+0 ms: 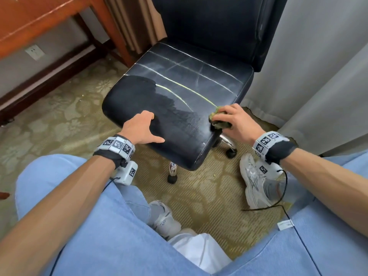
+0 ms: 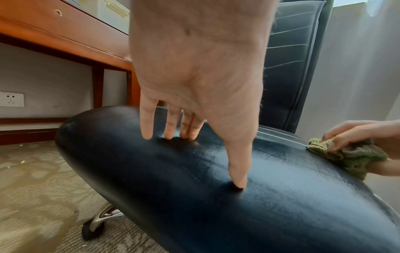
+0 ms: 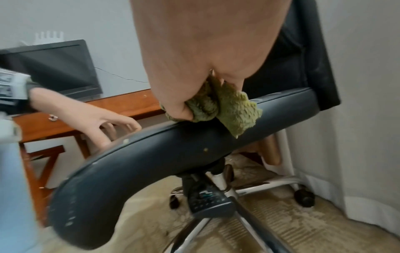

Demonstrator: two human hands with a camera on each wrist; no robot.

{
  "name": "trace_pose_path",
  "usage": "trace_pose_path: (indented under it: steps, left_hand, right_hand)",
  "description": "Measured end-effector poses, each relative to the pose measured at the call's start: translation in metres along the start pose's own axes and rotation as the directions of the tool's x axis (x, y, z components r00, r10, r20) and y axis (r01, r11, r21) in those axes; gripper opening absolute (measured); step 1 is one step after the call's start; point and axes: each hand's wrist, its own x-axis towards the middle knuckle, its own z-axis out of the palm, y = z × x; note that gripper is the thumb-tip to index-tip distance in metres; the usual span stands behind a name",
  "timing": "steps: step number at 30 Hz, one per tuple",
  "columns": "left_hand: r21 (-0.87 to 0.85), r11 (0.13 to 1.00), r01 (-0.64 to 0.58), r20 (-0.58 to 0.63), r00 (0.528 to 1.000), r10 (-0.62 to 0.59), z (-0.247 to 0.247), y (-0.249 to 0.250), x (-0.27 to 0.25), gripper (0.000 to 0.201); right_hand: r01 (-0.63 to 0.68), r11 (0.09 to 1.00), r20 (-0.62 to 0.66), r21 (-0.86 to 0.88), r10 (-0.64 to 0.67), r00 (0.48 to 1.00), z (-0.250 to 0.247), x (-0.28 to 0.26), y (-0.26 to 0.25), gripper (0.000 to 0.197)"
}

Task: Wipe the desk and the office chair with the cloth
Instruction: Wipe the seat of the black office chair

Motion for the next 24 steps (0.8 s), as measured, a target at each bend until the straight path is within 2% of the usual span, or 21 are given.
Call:
trace_pose_path:
  steps: [3,5,7,9,11,14,17,19,21,24]
  left_hand:
    - [0.005,1.000,0.015,0.010,1.000,-0.015,-0.001,-0.001,0.002,0.104]
    - [0.005,1.000,0.027,0.012,1.000,-0.027,-0.002,-0.003,0.004,0.104]
    - [0.000,0.999,0.038,0.021,0.999,-0.038,-0.003,-0.007,0.006,0.107]
    - [-0.010,0.999,0.044,0.018,0.999,-0.044,-0.003,-0.013,0.008,0.109]
    - [-0.012,0.999,0.046,0.005,0.999,-0.046,-0.002,-0.018,0.009,0.108]
    - [-0.038,0.998,0.040,-0.001,0.999,-0.040,-0.001,-0.025,0.009,0.107]
    - [-0.035,0.999,0.034,-0.005,0.999,-0.034,-0.002,-0.027,0.009,0.107]
    - [-0.025,0.999,0.033,-0.008,0.999,-0.033,-0.002,-0.026,0.008,0.105]
    - [-0.008,1.000,0.021,-0.008,1.000,-0.021,-0.002,-0.022,0.007,0.103]
    - [0.011,1.000,0.016,-0.010,1.000,-0.016,-0.002,-0.021,0.005,0.101]
  right_hand:
    - [0.119,0.992,0.024,-0.028,-0.119,0.993,0.014,-0.006,-0.023,0.050]
    - [0.250,0.967,0.075,-0.053,-0.245,0.967,0.025,-0.012,-0.046,0.040]
    - [0.395,0.917,0.117,-0.054,-0.387,0.915,0.040,-0.019,-0.067,0.025]
    - [0.513,0.854,0.200,-0.086,-0.490,0.848,0.056,-0.024,-0.086,0.023]
    - [0.575,0.808,0.260,-0.128,-0.532,0.806,0.065,-0.025,-0.096,0.026]
    - [0.570,0.804,0.259,-0.167,-0.522,0.812,0.058,-0.015,-0.090,0.027]
    - [0.427,0.891,0.141,-0.153,-0.408,0.902,0.041,0.001,-0.070,0.028]
    - [0.316,0.938,0.104,-0.141,-0.303,0.947,0.036,0.006,-0.062,0.041]
    - [0.283,0.948,0.099,-0.143,-0.271,0.957,0.038,0.005,-0.064,0.046]
    - [0.348,0.930,0.122,-0.114,-0.335,0.934,0.047,-0.002,-0.078,0.033]
